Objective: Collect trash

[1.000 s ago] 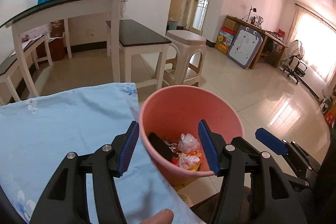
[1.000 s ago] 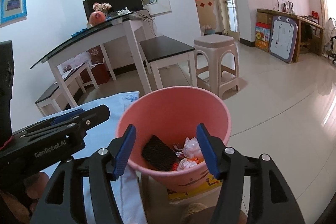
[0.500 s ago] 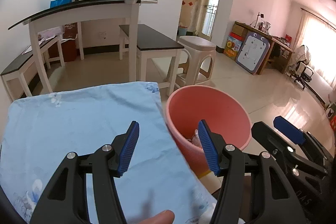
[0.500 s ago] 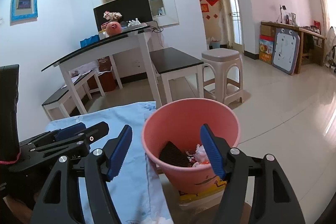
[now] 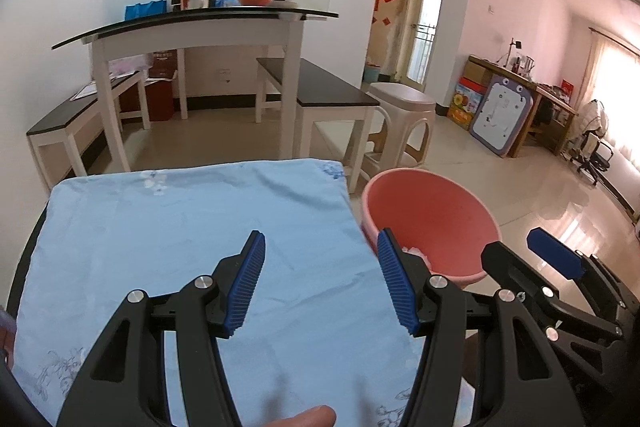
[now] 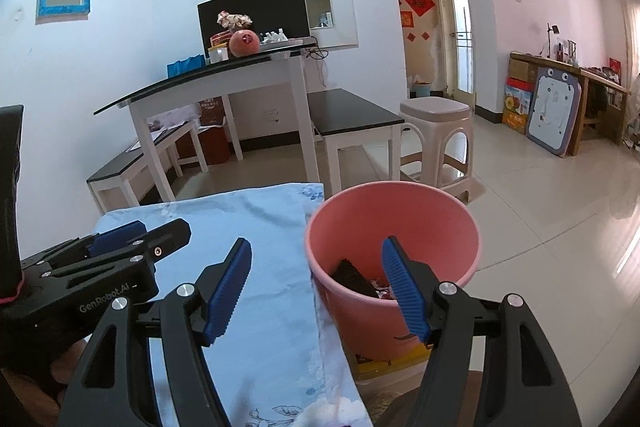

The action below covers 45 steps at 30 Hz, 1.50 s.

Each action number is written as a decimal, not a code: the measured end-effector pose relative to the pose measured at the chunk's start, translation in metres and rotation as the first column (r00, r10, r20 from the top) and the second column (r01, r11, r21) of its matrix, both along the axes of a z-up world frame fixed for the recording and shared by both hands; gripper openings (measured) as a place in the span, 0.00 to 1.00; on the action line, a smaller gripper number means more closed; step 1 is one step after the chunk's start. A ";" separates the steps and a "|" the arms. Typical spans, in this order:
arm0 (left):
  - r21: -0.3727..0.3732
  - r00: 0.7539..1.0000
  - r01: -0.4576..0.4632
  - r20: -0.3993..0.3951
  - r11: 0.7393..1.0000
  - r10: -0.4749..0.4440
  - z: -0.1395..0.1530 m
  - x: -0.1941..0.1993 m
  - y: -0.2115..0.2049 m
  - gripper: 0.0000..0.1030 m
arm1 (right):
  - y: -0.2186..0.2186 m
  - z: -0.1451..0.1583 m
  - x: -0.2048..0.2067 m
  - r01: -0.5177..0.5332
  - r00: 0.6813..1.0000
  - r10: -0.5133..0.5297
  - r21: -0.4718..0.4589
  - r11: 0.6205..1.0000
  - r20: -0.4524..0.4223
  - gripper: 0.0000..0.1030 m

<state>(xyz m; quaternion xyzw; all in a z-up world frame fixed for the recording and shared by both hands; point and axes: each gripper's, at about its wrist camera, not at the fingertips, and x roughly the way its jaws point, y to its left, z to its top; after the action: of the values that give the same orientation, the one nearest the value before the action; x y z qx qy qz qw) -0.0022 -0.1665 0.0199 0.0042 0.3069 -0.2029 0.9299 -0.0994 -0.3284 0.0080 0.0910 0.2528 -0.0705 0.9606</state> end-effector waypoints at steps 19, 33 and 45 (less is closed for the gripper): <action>-0.019 0.999 -0.044 -0.007 0.999 0.044 -0.003 -0.009 0.027 0.57 | 0.023 0.006 0.005 -0.020 1.000 0.020 -0.022 1.000 -0.002 0.65; -0.010 0.998 -0.060 -0.017 0.998 0.060 -0.007 -0.004 0.033 0.57 | 0.029 -0.002 0.011 -0.028 0.999 0.028 -0.015 0.999 -0.018 0.65; -0.005 0.998 -0.054 -0.028 0.999 0.054 -0.011 -0.001 0.034 0.57 | 0.029 -0.005 0.015 -0.028 0.999 0.028 -0.015 1.000 -0.023 0.65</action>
<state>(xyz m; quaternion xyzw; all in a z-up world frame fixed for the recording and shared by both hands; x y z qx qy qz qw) -0.0032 -0.1325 0.0086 -0.0094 0.3191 -0.1786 0.9307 -0.0849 -0.2994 0.0032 0.0794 0.2646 -0.0602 0.9592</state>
